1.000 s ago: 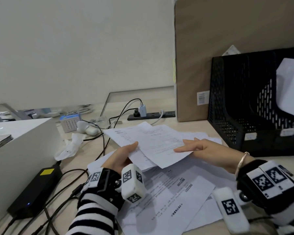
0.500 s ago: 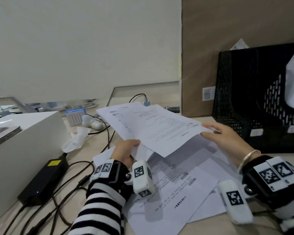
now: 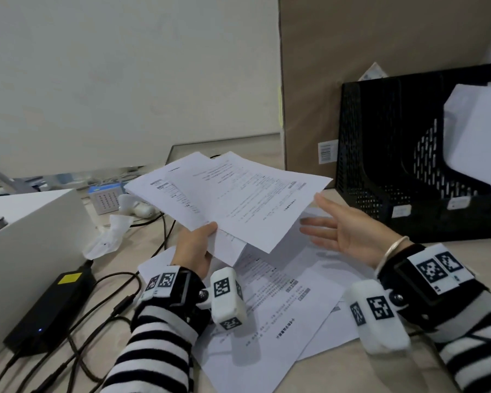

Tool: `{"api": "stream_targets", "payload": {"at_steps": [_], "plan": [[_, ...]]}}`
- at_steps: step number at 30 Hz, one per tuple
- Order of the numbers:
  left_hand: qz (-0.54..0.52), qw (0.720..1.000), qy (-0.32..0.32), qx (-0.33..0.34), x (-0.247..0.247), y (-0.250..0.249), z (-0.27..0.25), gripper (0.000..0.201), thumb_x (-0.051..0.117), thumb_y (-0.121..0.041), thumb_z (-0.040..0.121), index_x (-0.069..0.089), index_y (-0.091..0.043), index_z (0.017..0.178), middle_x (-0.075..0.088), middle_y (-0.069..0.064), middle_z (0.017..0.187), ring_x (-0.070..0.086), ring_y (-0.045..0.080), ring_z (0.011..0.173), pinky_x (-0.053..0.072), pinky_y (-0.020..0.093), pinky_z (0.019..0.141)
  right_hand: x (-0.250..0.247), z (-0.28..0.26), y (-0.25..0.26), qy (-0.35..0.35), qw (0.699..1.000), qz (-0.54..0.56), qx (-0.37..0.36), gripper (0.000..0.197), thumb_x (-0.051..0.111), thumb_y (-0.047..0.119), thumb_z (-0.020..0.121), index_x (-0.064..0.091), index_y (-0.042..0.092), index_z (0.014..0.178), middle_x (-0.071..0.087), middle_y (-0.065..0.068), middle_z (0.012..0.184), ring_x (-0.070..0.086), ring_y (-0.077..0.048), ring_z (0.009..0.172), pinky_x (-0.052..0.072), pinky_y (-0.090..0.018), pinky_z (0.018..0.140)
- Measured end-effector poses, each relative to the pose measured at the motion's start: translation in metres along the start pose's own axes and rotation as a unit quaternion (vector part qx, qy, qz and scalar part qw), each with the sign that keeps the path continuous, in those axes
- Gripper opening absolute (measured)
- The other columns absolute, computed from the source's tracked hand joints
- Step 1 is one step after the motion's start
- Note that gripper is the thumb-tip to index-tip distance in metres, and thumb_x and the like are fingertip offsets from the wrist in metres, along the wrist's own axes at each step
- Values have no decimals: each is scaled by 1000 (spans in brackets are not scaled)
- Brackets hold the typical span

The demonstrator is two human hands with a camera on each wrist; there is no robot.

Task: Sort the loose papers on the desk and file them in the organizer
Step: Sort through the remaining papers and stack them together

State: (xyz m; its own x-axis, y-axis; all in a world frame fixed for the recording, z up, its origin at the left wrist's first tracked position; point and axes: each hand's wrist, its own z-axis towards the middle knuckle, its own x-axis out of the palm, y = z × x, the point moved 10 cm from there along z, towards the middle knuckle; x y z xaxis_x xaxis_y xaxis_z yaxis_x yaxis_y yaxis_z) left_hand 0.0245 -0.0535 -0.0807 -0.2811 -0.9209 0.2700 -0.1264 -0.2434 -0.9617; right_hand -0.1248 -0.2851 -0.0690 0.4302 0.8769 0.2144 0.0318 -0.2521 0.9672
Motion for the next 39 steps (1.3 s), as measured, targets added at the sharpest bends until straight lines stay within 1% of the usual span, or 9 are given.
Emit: {"api": "stream_targets", "payload": {"at_steps": [3,7,17,22,25,28,32,36,39], "plan": [[2,999,50,3,18,-1,-8,24,50,-2,97,55,-10,119,69,8,108,65,27,98,53,39,82,19,-5,-7,61,996,-61,26,31,59,34,91,62,18,118,73,-8,106,72,-20,87,58,-27,64],[14,994,107,4,30,-1,-12,24,50,-5,98,59,-10,120,74,4,105,71,22,94,59,34,75,-10,5,7,-47,995,-81,-36,28,50,5,97,58,10,123,70,-5,110,67,-16,88,55,-26,65],[8,991,136,0,12,-19,-18,19,46,-8,99,58,-16,112,77,0,88,74,16,76,58,26,56,-49,-5,24,-18,989,-146,-7,23,48,3,97,62,9,113,69,-6,108,66,-17,87,52,-25,64],[12,996,89,-9,4,-15,-11,32,47,-1,97,52,-6,128,72,7,105,73,21,84,58,29,58,-59,-6,35,-96,994,-4,-54,20,47,20,100,64,11,105,69,-8,109,67,-17,83,54,-27,69],[-22,999,42,21,2,-17,-7,41,45,-2,99,44,-6,140,61,12,129,62,28,108,53,35,77,-37,-8,42,-51,988,119,-88,44,39,50,97,64,16,109,74,-3,99,70,-15,89,52,-25,69],[-42,997,28,61,6,-22,-10,39,45,-4,100,45,-12,138,64,2,118,64,20,102,53,33,76,-8,-10,39,18,993,97,-72,52,42,58,90,57,20,122,71,-4,113,69,-18,102,54,-25,68],[-23,995,79,58,25,-15,-14,38,47,-9,101,46,-15,138,64,4,126,63,22,112,53,38,87,7,-9,29,25,997,29,-72,49,59,44,86,54,17,126,71,1,110,72,-15,90,50,-19,57],[13,991,126,30,41,-6,-17,37,49,-16,100,48,-15,137,66,2,126,66,19,109,57,27,77,-23,-3,26,-90,993,-2,-80,13,50,14,98,55,9,108,67,-4,99,69,-7,58,39,-15,42],[33,988,152,16,44,-5,-19,38,48,-18,100,48,-13,138,65,2,127,65,19,112,57,31,85,-45,-1,29,-145,985,-9,-88,14,42,1,98,52,8,103,62,-4,94,65,-4,47,34,-13,35]]}}
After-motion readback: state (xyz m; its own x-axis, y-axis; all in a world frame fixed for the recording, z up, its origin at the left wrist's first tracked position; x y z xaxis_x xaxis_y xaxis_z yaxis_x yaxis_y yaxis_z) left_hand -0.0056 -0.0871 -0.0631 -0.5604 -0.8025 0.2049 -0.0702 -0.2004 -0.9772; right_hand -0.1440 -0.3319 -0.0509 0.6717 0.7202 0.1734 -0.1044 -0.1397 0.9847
